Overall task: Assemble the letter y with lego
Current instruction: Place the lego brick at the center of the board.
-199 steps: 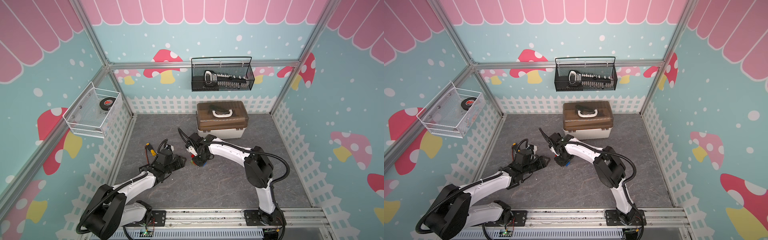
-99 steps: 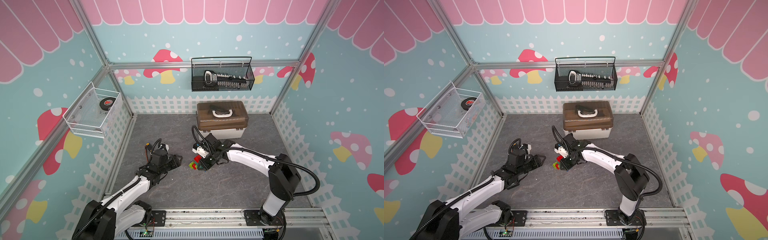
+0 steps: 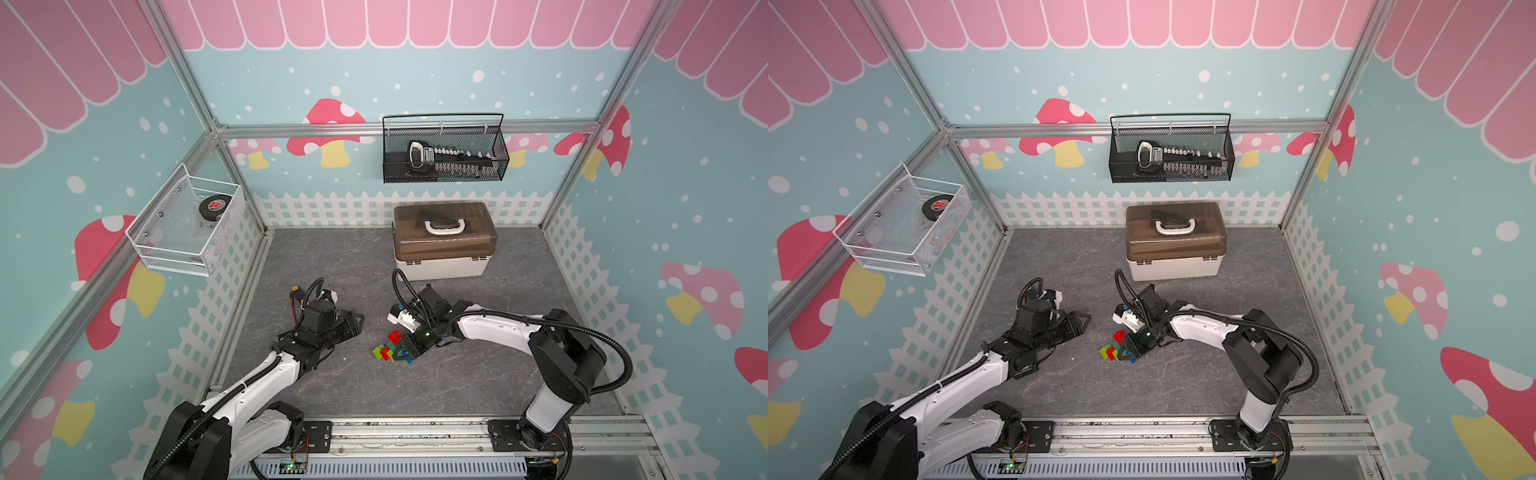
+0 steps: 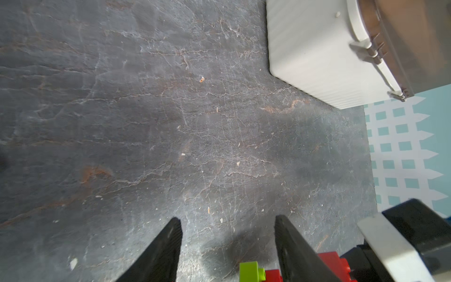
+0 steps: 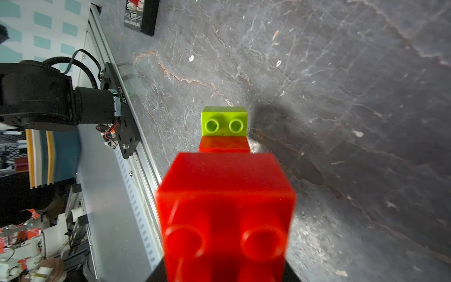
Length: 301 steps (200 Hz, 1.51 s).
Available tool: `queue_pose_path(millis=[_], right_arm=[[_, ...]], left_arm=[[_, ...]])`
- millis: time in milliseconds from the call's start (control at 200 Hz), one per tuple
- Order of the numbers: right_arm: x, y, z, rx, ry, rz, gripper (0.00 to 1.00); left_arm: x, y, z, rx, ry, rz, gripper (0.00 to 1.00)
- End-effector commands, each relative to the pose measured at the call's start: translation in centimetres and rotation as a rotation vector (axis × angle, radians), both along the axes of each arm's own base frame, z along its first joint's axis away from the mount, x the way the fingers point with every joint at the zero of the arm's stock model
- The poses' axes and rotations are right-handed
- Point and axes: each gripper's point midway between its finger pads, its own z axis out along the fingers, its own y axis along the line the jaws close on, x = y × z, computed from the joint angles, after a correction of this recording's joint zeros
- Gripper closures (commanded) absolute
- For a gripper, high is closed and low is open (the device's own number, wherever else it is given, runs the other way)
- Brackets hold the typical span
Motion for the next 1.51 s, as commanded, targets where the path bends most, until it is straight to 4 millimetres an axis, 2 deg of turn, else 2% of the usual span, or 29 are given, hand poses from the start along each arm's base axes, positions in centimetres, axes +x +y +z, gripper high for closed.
queue_pose_path(millis=[0, 485, 810, 1046, 1501], right_arm=[[0.4, 0.9, 1.2, 0.100, 0.003, 0.001, 0.79], [0.6, 0.6, -1.5, 0.111, 0.073, -0.007, 0.73], [0.9, 0.2, -2.6, 0.099, 0.099, -0.021, 0.61], [1.3, -0.1, -3.2, 0.088, 0.107, -0.028, 0.58], [3.5, -2.0, -3.4, 0.031, 0.083, -0.083, 0.49]], left_arm=[[0.0, 0.3, -0.3, 0.016, 0.006, 0.003, 0.38], [0.1, 0.3, -0.4, 0.019, 0.012, 0.002, 0.38], [0.3, 0.3, -0.4, 0.022, 0.014, 0.002, 0.38], [0.2, 0.2, -0.5, 0.021, 0.018, 0.000, 0.38], [-0.2, 0.2, -1.2, 0.010, 0.038, -0.003, 0.38]])
